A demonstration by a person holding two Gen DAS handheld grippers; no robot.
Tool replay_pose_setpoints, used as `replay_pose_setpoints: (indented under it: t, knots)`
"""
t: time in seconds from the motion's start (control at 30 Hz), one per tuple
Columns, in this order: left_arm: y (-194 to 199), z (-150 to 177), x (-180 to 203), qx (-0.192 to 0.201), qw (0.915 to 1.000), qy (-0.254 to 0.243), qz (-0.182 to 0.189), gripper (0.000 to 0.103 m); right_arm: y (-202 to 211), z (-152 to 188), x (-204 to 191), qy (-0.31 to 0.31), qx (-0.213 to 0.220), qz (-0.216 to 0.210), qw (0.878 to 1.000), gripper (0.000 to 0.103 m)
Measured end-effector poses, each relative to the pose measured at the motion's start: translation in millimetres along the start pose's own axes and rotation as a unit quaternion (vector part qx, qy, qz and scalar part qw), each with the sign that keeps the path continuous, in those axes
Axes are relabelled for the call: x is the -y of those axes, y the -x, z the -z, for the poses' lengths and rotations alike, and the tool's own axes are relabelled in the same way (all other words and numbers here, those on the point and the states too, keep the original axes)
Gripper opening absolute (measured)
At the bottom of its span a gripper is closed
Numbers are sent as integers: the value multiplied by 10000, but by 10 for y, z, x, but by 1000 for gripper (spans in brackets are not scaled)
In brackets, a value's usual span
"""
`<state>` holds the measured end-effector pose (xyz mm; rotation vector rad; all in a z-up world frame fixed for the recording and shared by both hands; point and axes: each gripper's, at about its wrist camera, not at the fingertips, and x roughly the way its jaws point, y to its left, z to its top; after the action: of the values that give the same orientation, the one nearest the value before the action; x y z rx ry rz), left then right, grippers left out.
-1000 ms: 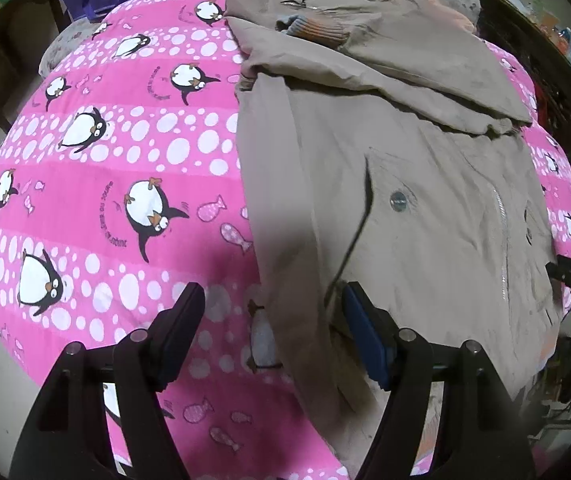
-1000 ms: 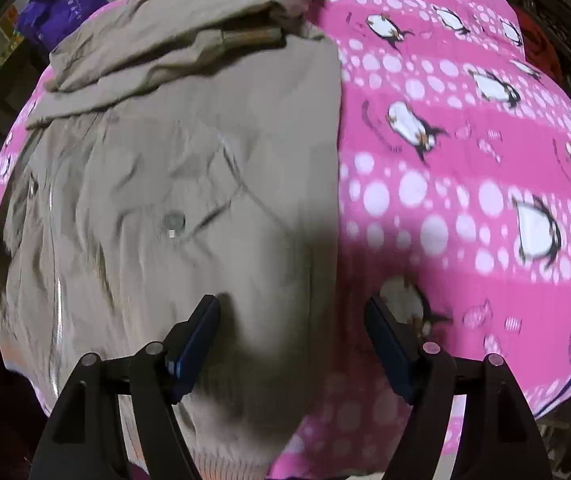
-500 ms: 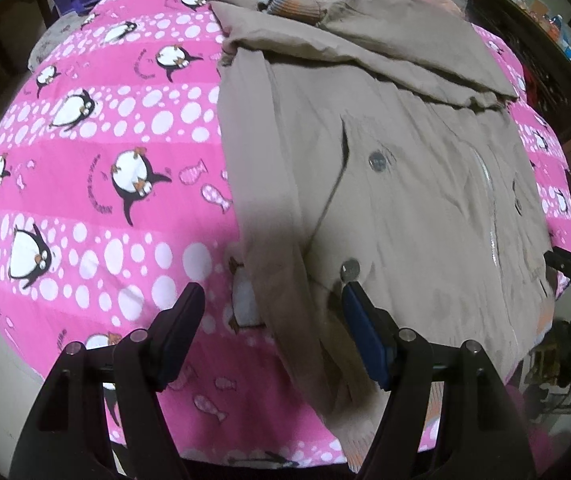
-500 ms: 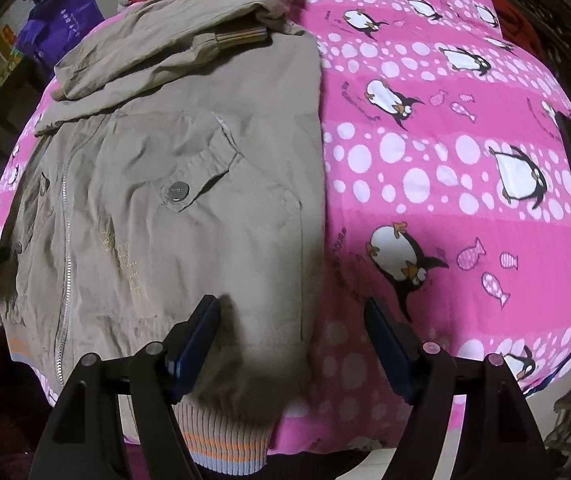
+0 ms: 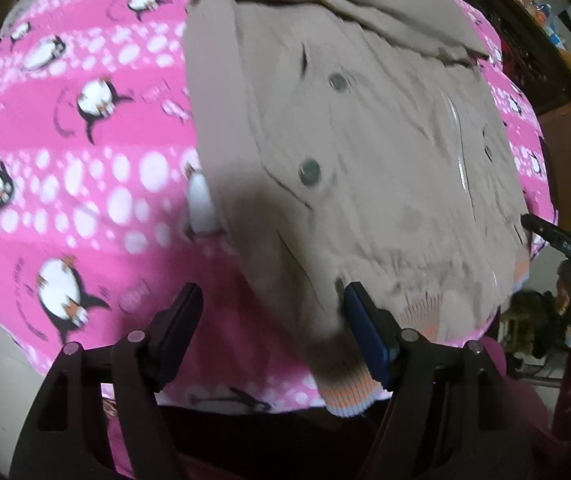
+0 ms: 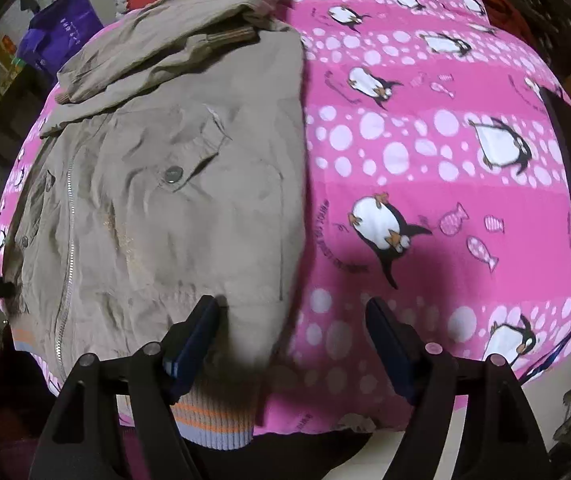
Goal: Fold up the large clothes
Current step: 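Grasp the ribbed striped hem of the jacket with both grippers, then lift the hem with both grippers and fold it over toward the collar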
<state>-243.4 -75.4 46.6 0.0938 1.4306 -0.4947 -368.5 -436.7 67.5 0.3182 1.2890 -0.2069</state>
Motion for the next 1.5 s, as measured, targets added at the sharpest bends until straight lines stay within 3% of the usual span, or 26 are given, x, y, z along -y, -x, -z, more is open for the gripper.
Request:
replay_pose_setpoints:
  t: [0.3, 0.53, 0.77, 0.8, 0.83, 0.9, 0.97, 1.03, 1.1, 1.13, 1.3, 1.37, 1.43, 1.5]
  knots:
    - [-57, 103, 78, -129, 9997, -10, 189, 74, 17, 89, 118, -102, -146, -413, 9990, 78]
    - [-167, 52, 176, -237, 9991, -85, 341, 74, 60, 221, -32, 103, -391, -1415, 9891, 76]
    - [-223, 17, 280, -249, 9978, -291, 546, 73, -36, 286, -152, 294, -335, -1406, 9891, 29]
    - [-230, 6, 279, -258, 9975, -288, 587, 69, -8, 285, -153, 330, -289, -1424, 9888, 21]
    - [-226, -1, 282, -254, 9972, -306, 630, 49, 35, 283, -166, 404, -237, -1433, 9886, 18]
    - [-194, -23, 322, -267, 9957, -445, 765, 24, 104, 267, -204, 572, -112, -1458, 9876, 15]
    - [-145, -28, 322, -224, 9951, -545, 798, 23, 112, 231, -256, 650, -129, -1529, 9860, 16]
    - [-141, -36, 322, -261, 9947, -625, 777, 23, 67, 207, -254, 654, -245, -1496, 9863, 25]
    - [-174, -40, 311, -307, 9953, -529, 756, 24, -11, 189, -176, 323, -316, -1614, 9858, 42]
    - [-188, -41, 309, -315, 9955, -487, 747, 27, -46, 185, -147, 146, -341, -1689, 9849, 44]
    - [-232, -21, 283, -373, 9956, -339, 791, 48, -81, 201, -140, 132, -311, -1698, 9849, 44]
    - [-243, -12, 300, -386, 9958, -388, 739, 50, -68, 191, -167, 217, -316, -1640, 9857, 44]
    - [-260, -18, 333, -400, 9960, -460, 648, 50, -47, 193, -200, 329, -303, -1578, 9865, 37]
    - [-251, -16, 350, -389, 9958, -515, 646, 48, -12, 198, -240, 453, -295, -1578, 9860, 20]
